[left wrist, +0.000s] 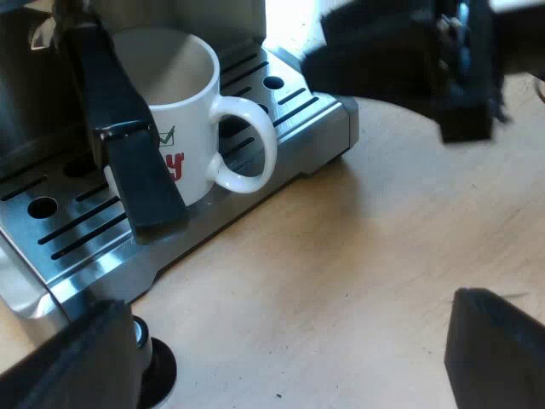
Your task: Place mug into machine
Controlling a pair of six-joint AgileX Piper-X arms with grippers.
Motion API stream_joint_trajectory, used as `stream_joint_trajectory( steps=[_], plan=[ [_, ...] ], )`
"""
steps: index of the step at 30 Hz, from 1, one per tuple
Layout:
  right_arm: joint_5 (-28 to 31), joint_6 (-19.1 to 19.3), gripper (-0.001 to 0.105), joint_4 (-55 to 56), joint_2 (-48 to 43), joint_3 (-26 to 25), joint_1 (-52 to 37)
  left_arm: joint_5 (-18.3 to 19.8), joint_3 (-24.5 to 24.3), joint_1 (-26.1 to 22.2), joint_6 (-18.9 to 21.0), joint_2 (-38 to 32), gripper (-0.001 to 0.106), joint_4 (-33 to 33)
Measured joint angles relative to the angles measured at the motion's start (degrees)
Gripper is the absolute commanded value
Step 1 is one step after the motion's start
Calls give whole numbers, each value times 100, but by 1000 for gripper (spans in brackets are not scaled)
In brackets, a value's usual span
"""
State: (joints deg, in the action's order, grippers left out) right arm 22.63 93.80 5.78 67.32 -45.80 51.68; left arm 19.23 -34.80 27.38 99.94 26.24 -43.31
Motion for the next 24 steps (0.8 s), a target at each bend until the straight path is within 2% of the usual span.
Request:
stream_joint_trajectory(
  steps=[7,14,19,24],
  plan=[
    [239,-7,40,-425,-257,778,200,0,0,0,0,0,79,0],
    [249,24,40,-1812,-283,1494,200,0,0,0,0,0,79,0],
    [111,346,40,-2103,-187,1609,200,0,0,0,0,0,79,0],
    [-14,433,40,-2722,289,1609,200,0,0,0,0,0,79,0]
  ],
)
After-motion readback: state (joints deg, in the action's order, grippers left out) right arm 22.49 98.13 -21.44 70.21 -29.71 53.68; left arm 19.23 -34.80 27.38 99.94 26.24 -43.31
